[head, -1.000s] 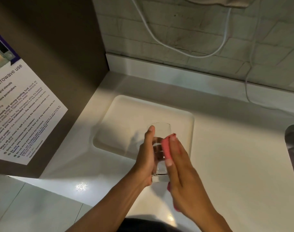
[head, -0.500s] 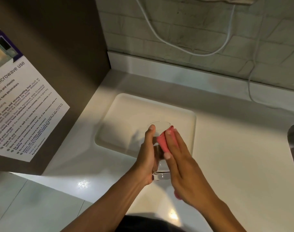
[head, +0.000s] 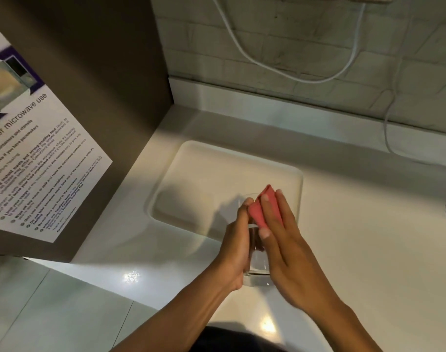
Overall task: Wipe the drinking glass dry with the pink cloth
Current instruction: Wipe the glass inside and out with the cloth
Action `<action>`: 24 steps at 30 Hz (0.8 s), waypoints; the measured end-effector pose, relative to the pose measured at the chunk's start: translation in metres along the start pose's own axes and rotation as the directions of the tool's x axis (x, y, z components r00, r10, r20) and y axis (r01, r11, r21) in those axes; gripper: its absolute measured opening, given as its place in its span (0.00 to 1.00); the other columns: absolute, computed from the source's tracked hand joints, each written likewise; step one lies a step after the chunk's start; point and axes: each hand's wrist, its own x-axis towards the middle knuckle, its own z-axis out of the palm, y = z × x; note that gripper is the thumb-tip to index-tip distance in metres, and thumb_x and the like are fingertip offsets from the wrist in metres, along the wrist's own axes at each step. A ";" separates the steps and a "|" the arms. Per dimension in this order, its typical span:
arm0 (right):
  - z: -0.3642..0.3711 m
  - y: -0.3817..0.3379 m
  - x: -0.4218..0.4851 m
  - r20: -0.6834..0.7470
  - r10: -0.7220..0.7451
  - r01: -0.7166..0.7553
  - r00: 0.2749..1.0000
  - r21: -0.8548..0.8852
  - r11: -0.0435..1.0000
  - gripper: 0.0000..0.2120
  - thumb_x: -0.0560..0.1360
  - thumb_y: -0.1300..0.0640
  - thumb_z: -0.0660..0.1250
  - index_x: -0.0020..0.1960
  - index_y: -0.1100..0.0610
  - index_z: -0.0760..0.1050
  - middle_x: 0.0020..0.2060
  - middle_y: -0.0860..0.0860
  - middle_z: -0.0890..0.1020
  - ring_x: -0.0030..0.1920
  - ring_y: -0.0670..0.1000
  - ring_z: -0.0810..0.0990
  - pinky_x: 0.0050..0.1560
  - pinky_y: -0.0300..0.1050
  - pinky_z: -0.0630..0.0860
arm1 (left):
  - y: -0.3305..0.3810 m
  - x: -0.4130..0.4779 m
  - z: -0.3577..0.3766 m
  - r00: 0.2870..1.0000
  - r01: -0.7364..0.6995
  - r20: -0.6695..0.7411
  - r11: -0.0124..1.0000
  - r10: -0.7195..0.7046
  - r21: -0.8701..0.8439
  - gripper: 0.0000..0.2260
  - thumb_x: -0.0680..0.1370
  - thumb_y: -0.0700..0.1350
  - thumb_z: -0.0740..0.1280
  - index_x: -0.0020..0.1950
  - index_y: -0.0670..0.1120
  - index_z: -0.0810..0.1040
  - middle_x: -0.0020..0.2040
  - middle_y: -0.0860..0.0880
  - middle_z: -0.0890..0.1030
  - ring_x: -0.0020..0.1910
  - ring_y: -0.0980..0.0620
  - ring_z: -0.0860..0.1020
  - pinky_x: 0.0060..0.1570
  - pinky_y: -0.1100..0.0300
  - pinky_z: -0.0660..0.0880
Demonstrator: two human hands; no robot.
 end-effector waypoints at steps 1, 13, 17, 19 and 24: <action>-0.005 0.001 0.006 -0.032 0.041 -0.040 0.999 0.052 0.998 0.26 0.85 0.39 0.46 0.81 0.29 0.42 0.81 0.29 0.43 0.77 0.28 0.47 0.67 0.18 0.51 | -0.001 -0.004 0.003 1.000 -0.013 -0.002 1.000 0.013 0.011 0.28 0.79 0.73 0.58 0.59 0.55 0.88 0.58 0.42 0.90 0.62 0.40 0.86 0.68 0.36 0.79; -0.006 0.000 0.001 0.041 -0.012 0.010 0.999 0.045 0.999 0.24 0.85 0.38 0.46 0.79 0.26 0.43 0.79 0.25 0.40 0.75 0.25 0.45 0.71 0.29 0.53 | 0.003 -0.003 -0.004 1.000 0.003 0.028 0.997 -0.001 -0.074 0.30 0.81 0.72 0.58 0.65 0.53 0.87 0.63 0.42 0.88 0.66 0.44 0.85 0.67 0.46 0.79; -0.011 -0.001 0.017 -0.006 0.149 -0.142 0.989 0.282 0.949 0.25 0.83 0.33 0.48 0.79 0.26 0.49 0.80 0.29 0.57 0.76 0.35 0.62 0.76 0.43 0.62 | 0.001 -0.007 -0.008 0.995 0.023 0.094 0.991 -0.011 -0.131 0.39 0.73 0.74 0.66 0.60 0.40 0.85 0.56 0.32 0.86 0.52 0.41 0.86 0.53 0.46 0.84; -0.003 0.000 0.007 0.045 0.181 -0.185 0.982 0.358 0.915 0.26 0.81 0.30 0.48 0.79 0.26 0.51 0.79 0.34 0.64 0.75 0.40 0.69 0.75 0.49 0.68 | 0.012 -0.003 -0.020 0.994 0.007 0.109 0.990 0.008 -0.141 0.41 0.69 0.76 0.67 0.59 0.40 0.86 0.54 0.34 0.87 0.50 0.40 0.87 0.50 0.46 0.85; 0.012 0.000 -0.016 0.064 0.025 -0.037 0.998 0.198 0.979 0.25 0.83 0.32 0.45 0.78 0.24 0.44 0.78 0.24 0.48 0.76 0.27 0.50 0.72 0.36 0.51 | 0.024 0.001 -0.028 0.998 0.045 0.051 0.981 -0.037 -0.186 0.40 0.73 0.74 0.62 0.66 0.42 0.85 0.64 0.34 0.86 0.66 0.34 0.84 0.63 0.41 0.82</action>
